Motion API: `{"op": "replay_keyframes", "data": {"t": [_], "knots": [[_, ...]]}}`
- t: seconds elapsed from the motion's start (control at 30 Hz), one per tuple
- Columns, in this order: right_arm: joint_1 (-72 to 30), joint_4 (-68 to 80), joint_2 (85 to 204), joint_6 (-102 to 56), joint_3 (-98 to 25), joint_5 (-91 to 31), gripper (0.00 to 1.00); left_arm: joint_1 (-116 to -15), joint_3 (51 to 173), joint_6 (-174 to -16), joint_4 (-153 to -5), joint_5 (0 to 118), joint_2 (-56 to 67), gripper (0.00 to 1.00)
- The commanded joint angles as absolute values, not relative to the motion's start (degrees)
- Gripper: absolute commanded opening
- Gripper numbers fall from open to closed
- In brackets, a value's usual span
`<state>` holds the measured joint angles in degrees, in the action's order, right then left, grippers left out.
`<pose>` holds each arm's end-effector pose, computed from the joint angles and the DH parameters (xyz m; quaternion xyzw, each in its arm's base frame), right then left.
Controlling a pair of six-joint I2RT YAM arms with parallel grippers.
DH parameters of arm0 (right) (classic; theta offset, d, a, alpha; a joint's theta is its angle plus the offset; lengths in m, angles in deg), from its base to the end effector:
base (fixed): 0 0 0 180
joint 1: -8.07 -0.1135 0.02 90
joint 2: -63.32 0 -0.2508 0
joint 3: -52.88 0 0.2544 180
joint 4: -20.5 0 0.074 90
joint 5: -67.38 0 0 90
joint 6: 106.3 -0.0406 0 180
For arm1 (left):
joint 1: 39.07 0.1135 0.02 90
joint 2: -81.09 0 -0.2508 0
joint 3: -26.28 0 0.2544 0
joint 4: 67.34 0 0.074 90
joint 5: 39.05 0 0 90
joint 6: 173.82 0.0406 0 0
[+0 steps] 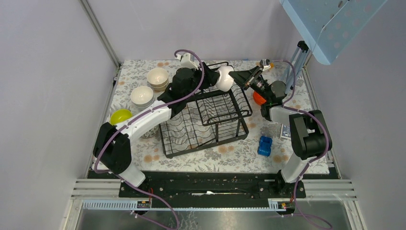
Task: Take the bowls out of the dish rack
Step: Pick up the bowl from the dish rack.
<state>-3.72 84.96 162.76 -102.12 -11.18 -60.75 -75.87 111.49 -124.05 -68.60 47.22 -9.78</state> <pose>0.3484 0.0983 0.2651 0.0636 0.5521 0.7221 0.4120 0.3144 -0.2319 0.3254 -0.0440 0.7471 -0.3937 0.5338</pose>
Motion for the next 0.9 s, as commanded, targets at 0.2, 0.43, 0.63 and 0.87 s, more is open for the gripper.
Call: {"op": "replay_keyframes", "data": {"t": [0.2,0.43,0.63,0.87], "knots": [[-6.9,84.1,160.6,-101.3,-11.9,-66.5,0.00,-76.5,110.5,-122.7,-72.0,47.6,-6.2,0.73],[-6.8,85.5,160.0,-102.4,-11.9,-66.2,0.00,-76.4,109.6,-122.6,-72.1,47.1,-4.3,0.78],[-6.7,86.2,159.1,-103.0,-11.9,-66.1,0.00,-76.4,109.3,-122.9,-72.0,47.3,-3.3,0.80],[-6.6,90.6,160.3,-106.6,-11.9,-65.5,0.00,-76.4,109.3,-123.1,-72.3,47.3,-1.1,0.85]]}}
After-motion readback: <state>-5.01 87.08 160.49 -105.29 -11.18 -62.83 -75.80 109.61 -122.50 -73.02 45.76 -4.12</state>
